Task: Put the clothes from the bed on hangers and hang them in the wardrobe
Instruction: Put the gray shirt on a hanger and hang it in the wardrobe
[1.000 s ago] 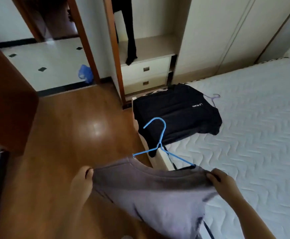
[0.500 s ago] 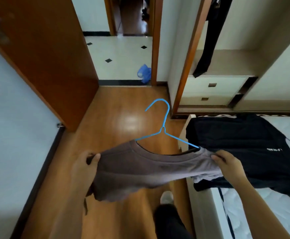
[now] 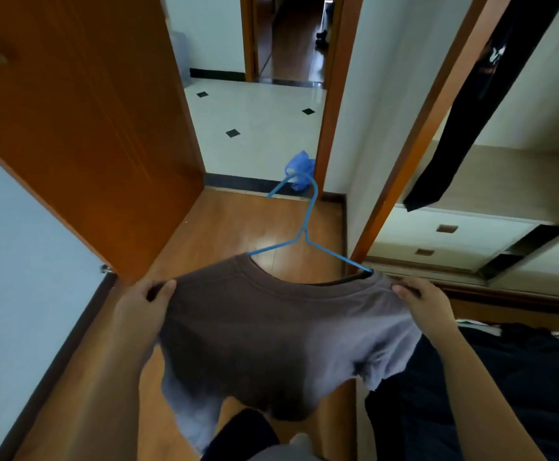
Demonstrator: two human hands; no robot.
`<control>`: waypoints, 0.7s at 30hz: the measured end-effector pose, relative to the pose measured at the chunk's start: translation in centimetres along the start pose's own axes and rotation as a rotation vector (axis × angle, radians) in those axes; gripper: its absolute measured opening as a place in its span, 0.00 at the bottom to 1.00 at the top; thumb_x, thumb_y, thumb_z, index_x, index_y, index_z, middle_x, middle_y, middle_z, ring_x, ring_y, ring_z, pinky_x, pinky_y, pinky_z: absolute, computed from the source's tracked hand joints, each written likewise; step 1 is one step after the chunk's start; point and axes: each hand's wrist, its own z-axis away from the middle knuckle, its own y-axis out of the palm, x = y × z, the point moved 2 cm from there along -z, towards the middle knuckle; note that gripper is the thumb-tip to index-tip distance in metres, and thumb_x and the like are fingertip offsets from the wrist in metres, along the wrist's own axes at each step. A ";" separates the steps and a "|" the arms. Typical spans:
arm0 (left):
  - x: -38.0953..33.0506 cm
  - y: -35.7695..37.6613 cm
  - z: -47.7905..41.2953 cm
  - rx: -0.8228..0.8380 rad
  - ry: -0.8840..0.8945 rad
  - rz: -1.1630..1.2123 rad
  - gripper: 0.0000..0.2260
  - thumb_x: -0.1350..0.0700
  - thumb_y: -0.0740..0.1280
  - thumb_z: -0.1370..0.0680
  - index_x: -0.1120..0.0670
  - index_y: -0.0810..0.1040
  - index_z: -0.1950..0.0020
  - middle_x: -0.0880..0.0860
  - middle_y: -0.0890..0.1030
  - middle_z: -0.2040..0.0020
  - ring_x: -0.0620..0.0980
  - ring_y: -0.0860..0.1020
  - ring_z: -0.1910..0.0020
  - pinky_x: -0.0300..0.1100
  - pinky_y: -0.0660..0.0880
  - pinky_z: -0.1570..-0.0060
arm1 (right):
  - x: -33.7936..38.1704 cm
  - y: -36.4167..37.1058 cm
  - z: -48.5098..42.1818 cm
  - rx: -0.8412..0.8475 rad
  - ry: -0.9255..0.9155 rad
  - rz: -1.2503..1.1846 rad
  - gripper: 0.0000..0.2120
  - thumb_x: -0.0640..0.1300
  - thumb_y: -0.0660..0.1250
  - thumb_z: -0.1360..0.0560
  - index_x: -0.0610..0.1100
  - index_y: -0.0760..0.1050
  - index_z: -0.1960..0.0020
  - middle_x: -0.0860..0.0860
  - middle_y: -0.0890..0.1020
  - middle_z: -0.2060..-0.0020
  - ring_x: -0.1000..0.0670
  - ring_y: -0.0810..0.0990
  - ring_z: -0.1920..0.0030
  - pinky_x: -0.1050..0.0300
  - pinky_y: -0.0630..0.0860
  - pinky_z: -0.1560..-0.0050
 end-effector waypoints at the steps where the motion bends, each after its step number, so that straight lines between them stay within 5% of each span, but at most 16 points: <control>1: -1.0 0.7 -1.4 0.000 -0.003 0.006 0.05 0.56 0.62 0.23 0.55 0.76 0.55 0.54 0.76 0.58 0.51 0.71 0.56 0.44 0.64 0.55 | 0.4 -0.3 -1.8 -0.005 -0.003 -0.001 0.09 0.43 0.63 0.24 0.40 0.76 0.46 0.47 0.76 0.54 0.48 0.73 0.53 0.57 0.65 0.52; 8: -5.4 7.8 -15.5 0.116 0.021 -0.045 0.04 0.52 0.62 0.22 0.50 0.75 0.55 0.54 0.77 0.56 0.55 0.74 0.53 0.48 0.69 0.53 | 2.7 -1.8 -15.4 -0.046 0.005 0.062 0.11 0.42 0.62 0.23 0.38 0.76 0.45 0.48 0.75 0.56 0.46 0.73 0.51 0.58 0.63 0.51; 12: -9.7 12.7 -23.0 0.229 0.052 -0.023 0.08 0.53 0.61 0.22 0.55 0.76 0.51 0.54 0.76 0.55 0.53 0.74 0.56 0.48 0.70 0.55 | 3.2 -3.3 -21.6 -0.138 0.067 0.075 0.12 0.42 0.63 0.24 0.36 0.76 0.44 0.41 0.79 0.50 0.48 0.71 0.53 0.57 0.64 0.52; 16: -14.5 17.4 -28.3 0.375 0.149 -0.006 0.10 0.53 0.60 0.21 0.58 0.76 0.51 0.54 0.76 0.63 0.48 0.77 0.71 0.38 0.71 0.76 | 1.6 -5.9 -26.0 -0.182 0.177 0.103 0.13 0.43 0.63 0.24 0.38 0.77 0.43 0.40 0.80 0.47 0.44 0.76 0.49 0.56 0.66 0.53; 21: -21.0 24.6 -30.8 0.585 0.242 0.013 0.08 0.57 0.60 0.22 0.58 0.76 0.56 0.52 0.72 0.69 0.53 0.70 0.65 0.39 0.66 0.67 | -3.3 -9.6 -27.2 -0.257 0.412 0.033 0.11 0.43 0.64 0.24 0.39 0.77 0.45 0.42 0.77 0.48 0.43 0.75 0.48 0.55 0.68 0.52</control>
